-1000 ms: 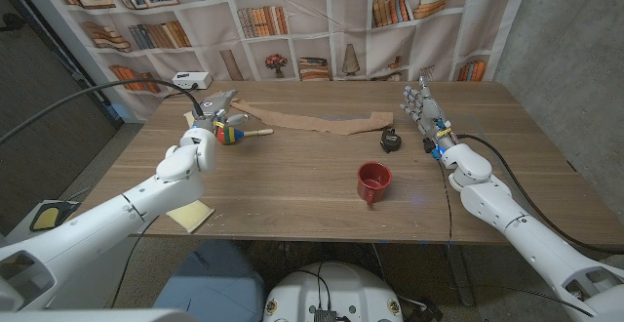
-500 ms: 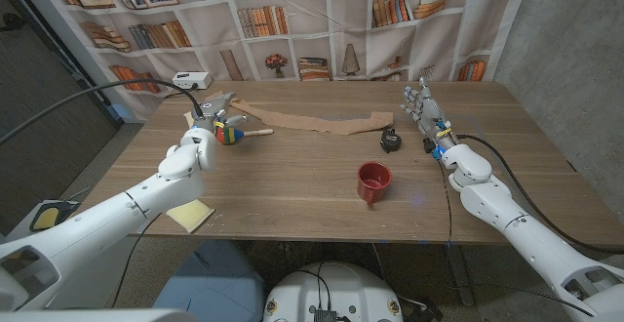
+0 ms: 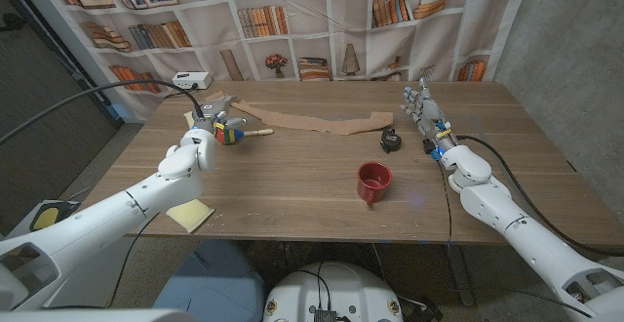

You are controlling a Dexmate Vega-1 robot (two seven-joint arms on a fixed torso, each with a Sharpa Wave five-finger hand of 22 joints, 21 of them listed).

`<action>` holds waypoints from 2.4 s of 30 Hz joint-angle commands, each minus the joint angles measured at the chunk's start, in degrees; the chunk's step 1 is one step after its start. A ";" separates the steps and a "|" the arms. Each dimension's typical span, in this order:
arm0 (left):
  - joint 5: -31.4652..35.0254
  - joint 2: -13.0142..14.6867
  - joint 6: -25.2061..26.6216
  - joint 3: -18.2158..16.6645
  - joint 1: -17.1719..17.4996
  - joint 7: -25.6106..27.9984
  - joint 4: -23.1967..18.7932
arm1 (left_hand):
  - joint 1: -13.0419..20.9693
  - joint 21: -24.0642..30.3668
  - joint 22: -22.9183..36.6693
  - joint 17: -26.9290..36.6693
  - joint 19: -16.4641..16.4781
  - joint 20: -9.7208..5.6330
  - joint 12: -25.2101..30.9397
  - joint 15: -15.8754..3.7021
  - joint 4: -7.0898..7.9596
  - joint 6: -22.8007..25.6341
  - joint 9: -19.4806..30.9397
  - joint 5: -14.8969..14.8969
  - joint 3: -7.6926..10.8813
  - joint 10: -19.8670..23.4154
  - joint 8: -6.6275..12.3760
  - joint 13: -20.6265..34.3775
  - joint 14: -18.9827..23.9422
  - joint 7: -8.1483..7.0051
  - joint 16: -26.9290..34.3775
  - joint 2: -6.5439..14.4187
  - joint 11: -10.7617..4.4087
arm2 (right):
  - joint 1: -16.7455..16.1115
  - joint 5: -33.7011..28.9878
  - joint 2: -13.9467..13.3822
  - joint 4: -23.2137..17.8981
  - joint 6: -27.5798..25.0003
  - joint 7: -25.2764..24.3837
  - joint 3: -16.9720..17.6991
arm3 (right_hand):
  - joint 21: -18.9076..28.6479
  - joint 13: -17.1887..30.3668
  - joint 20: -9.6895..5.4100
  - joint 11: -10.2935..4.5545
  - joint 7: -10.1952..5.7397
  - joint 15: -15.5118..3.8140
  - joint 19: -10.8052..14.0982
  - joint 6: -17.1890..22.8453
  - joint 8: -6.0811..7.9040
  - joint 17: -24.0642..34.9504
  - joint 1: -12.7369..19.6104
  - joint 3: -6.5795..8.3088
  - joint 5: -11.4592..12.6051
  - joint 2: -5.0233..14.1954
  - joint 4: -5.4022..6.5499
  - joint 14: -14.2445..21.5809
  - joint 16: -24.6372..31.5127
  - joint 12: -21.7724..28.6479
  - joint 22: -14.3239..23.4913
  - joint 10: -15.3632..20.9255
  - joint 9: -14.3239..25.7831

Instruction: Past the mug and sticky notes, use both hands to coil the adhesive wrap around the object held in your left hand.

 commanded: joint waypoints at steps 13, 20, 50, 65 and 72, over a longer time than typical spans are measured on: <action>6.89 0.95 2.12 3.78 -2.53 -6.72 -0.16 | 10.43 2.59 1.26 1.07 3.64 -0.01 0.79 -1.23 0.03 2.24 1.15 0.22 0.65 -0.44 2.55 1.68 0.88 -0.92 1.15 0.18 -1.54 | -0.30 0.08 -0.21 -0.37 -0.09 -0.01 0.19 | 0.29 0.26 0.31 -0.05 -0.29 -0.40 0.22 0.23 0.11 -0.06 0.45 0.12 -0.21 0.24 -0.29 -0.11 0.28 0.19 0.18 0.23 0.22; 8.42 0.52 2.71 4.07 -2.57 -7.52 -0.23 | 11.77 3.59 1.96 2.38 4.17 -0.02 2.40 -1.36 0.73 4.47 1.81 -0.06 -0.93 2.50 4.25 2.84 3.31 -0.92 3.02 -0.19 -2.51 | -0.34 0.33 -0.19 -0.26 0.06 0.20 0.33 | 0.28 0.26 0.30 -0.13 -0.28 -0.46 0.21 0.29 0.10 -0.06 0.46 0.13 -0.24 0.25 -0.31 -0.13 0.27 0.17 0.18 0.22 0.22; 13.58 1.12 8.06 5.20 -3.09 -19.27 -2.94 | 14.19 5.90 3.41 5.39 5.28 -0.08 2.53 0.29 1.12 2.17 2.82 0.26 -3.24 0.34 4.19 5.34 2.80 -2.52 4.87 1.31 -2.33 | -1.06 0.67 -0.78 -1.05 -0.09 0.61 0.55 | 0.27 0.26 0.45 -0.20 -0.53 -0.48 0.23 0.42 0.03 -0.04 0.50 0.25 -0.31 0.40 -0.35 -0.10 0.30 0.15 0.18 0.31 0.24; 12.88 0.66 9.77 4.62 -2.53 -18.66 -2.72 | 15.53 8.77 4.36 6.60 9.25 -0.18 3.50 0.59 1.20 3.21 3.30 0.29 -4.60 1.33 4.79 6.43 5.16 -1.57 6.56 1.72 -1.90 | -1.09 0.03 -0.70 -1.39 -0.41 0.04 0.15 | 0.26 0.26 0.46 -0.18 -0.60 -0.49 0.22 0.43 -0.01 -0.04 0.52 0.28 -0.34 0.41 -0.38 -0.11 0.30 0.14 0.18 0.34 0.25; 13.04 0.15 10.61 5.62 -3.38 -19.18 -1.81 | 15.54 9.10 4.42 6.93 9.51 -0.15 3.62 0.82 1.38 2.92 3.42 0.35 -4.98 1.32 4.70 6.68 5.28 -1.39 6.83 1.93 -1.65 | -0.93 0.02 -0.69 -1.52 -0.89 -0.30 0.12 | 0.25 0.26 0.45 -0.17 -0.65 -0.49 0.22 0.45 -0.03 -0.04 0.53 0.31 -0.36 0.44 -0.39 -0.12 0.30 0.15 0.18 0.40 0.25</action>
